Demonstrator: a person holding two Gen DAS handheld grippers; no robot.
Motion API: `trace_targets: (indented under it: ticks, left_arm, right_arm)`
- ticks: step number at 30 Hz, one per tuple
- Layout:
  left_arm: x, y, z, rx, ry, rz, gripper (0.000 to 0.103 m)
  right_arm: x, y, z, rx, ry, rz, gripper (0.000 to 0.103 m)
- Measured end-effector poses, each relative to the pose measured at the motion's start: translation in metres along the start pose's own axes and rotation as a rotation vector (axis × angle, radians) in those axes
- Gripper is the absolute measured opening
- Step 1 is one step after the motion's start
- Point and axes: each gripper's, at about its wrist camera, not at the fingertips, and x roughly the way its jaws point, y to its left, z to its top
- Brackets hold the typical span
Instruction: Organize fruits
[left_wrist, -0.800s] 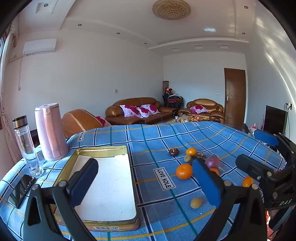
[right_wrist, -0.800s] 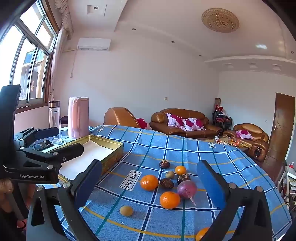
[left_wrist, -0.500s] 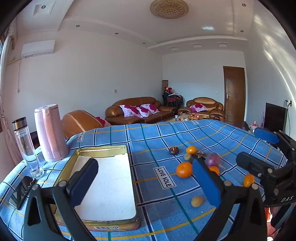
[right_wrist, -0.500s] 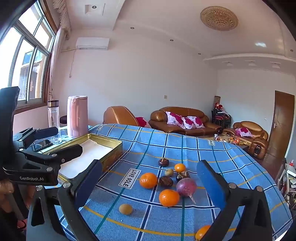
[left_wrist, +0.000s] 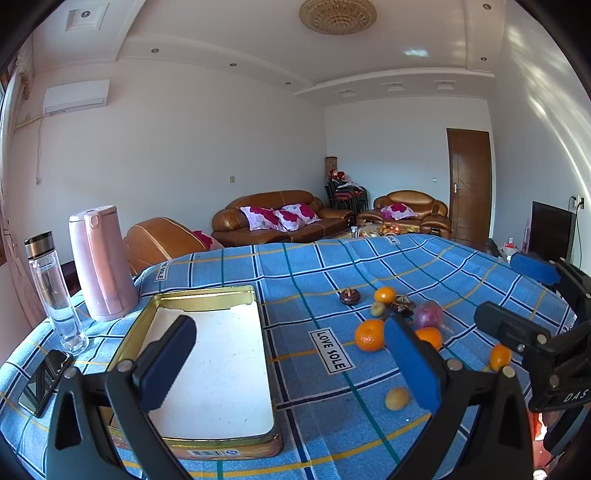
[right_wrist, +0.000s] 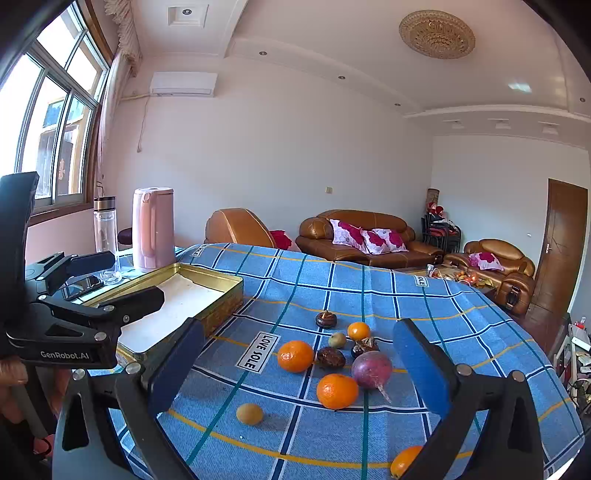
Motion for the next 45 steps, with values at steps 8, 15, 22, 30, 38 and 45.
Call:
trace_targets:
  ticks: [8, 15, 22, 30, 38, 45]
  left_arm:
    - [0.0005, -0.0026, -0.0002, 0.014, 0.004, 0.000, 0.103]
    - [0.0005, -0.0051, -0.0017, 0.015, 0.006, 0.003, 0.103]
    - [0.0009, -0.0043, -0.0036, 0.018, 0.009, 0.002, 0.103]
    - [0.0008, -0.0051, -0.0043, 0.019, 0.009, 0.003, 0.103]
    - [0.0008, -0.0050, -0.0049, 0.018, 0.009, 0.004, 0.103]
    - [0.0010, -0.0049, -0.0045, 0.019, 0.009, 0.003, 0.103]
  right_arm:
    - [0.0004, -0.0014, -0.0002, 0.004, 0.005, -0.004, 0.102]
    - [0.0000, -0.0034, -0.0029, 0.013, 0.010, -0.006, 0.102]
    - [0.0013, -0.0033, -0.0055, 0.017, 0.017, -0.006, 0.102]
    - [0.0021, -0.0034, -0.0075, 0.020, 0.022, -0.007, 0.102]
    - [0.0039, -0.0038, -0.0088, 0.023, 0.028, -0.003, 0.102]
    - [0.0042, -0.0034, -0.0095, 0.025, 0.029, -0.004, 0.102]
